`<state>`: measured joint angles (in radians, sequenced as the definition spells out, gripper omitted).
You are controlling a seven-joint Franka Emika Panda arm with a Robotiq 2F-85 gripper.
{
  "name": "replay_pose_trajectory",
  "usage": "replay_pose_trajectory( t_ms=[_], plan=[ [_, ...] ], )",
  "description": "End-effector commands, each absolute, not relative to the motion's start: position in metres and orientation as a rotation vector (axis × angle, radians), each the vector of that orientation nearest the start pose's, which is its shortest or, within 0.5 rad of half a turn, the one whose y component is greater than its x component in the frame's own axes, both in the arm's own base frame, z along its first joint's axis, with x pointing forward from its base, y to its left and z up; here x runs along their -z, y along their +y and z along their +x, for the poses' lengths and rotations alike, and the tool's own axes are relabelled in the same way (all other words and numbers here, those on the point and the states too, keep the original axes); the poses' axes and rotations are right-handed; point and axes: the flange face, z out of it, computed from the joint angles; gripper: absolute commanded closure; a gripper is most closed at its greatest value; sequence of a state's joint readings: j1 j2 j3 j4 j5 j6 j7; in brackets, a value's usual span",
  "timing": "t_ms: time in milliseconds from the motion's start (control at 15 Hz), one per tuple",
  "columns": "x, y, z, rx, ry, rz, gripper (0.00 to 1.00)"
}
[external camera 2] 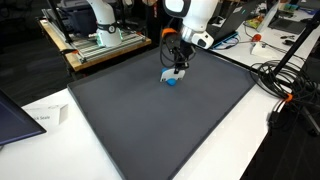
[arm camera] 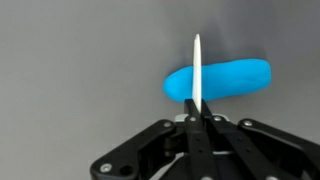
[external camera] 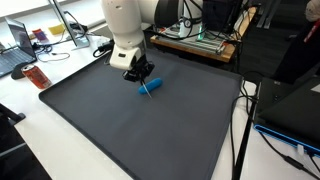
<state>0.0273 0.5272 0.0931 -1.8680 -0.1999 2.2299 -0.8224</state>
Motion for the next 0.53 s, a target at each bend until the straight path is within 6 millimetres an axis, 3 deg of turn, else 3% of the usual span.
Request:
replay_pose_trajectory(
  t_ms=[0,467],
  plan=[
    [-0.186,0.065,0.611,-0.234,-1.557,-2.696,0.99],
    [-0.18,0.05,0.602,-0.077,-1.475,-2.785,0.99]
  ],
)
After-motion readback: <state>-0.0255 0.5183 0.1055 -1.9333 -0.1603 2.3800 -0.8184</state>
